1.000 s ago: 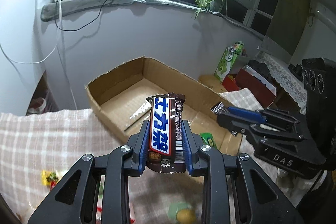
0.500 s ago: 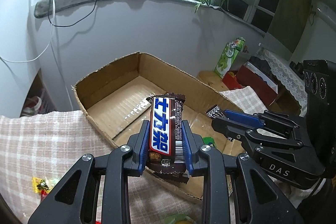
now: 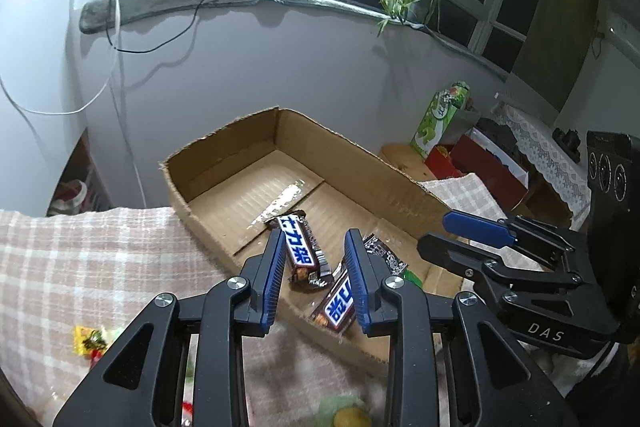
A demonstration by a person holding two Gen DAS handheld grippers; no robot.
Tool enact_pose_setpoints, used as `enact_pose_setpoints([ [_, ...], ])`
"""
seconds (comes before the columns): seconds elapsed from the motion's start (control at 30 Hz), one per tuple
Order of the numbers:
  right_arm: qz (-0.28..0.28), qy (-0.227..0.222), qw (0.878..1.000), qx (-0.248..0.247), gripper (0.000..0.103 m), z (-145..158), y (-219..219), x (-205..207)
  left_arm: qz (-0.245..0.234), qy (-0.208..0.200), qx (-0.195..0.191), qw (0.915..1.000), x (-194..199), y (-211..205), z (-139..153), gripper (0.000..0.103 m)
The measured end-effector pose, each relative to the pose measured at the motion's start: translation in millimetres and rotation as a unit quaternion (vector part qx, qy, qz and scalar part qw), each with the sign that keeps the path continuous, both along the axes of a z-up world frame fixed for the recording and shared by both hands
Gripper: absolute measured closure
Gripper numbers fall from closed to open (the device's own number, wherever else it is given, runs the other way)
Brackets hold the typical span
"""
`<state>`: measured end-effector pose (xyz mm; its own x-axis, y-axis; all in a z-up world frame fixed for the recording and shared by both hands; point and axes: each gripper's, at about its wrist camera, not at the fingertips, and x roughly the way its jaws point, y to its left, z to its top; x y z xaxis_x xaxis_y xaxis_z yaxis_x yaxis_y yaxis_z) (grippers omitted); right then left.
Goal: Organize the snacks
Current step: 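Carry both snacks into the cardboard box and open both tools, then move both open tools back toward the yellow egg candy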
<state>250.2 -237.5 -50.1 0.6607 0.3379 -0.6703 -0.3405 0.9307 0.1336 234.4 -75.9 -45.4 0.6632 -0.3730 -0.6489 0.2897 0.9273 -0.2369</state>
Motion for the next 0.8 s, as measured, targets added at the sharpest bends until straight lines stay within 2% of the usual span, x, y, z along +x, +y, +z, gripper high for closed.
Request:
enact_pose_setpoints([
  [0.4,0.028,-0.014,0.999,0.024,0.058,15.0,8.7,-61.6,0.042,-0.014,-0.026,0.9987,-57.5,54.7,17.7,0.074],
  [0.6,0.048,0.001,0.998,0.030,0.058,3.4,15.9,-95.0,0.070,0.011,-0.032,0.9970,-87.7,81.7,0.0,0.074],
  [0.7,0.056,0.017,0.998,0.032,0.058,-6.4,20.6,-102.3,0.075,0.026,-0.017,0.9967,-94.5,86.2,-12.3,0.074],
  [0.73,0.059,0.023,0.998,0.031,0.058,-10.9,22.0,-104.5,0.074,0.030,-0.012,0.9967,-95.4,86.9,-15.6,0.073],
  [0.8,0.060,0.034,0.997,0.032,0.058,-19.7,24.6,-106.9,0.069,0.042,-0.002,0.9967,-97.7,86.2,-23.9,0.060],
])
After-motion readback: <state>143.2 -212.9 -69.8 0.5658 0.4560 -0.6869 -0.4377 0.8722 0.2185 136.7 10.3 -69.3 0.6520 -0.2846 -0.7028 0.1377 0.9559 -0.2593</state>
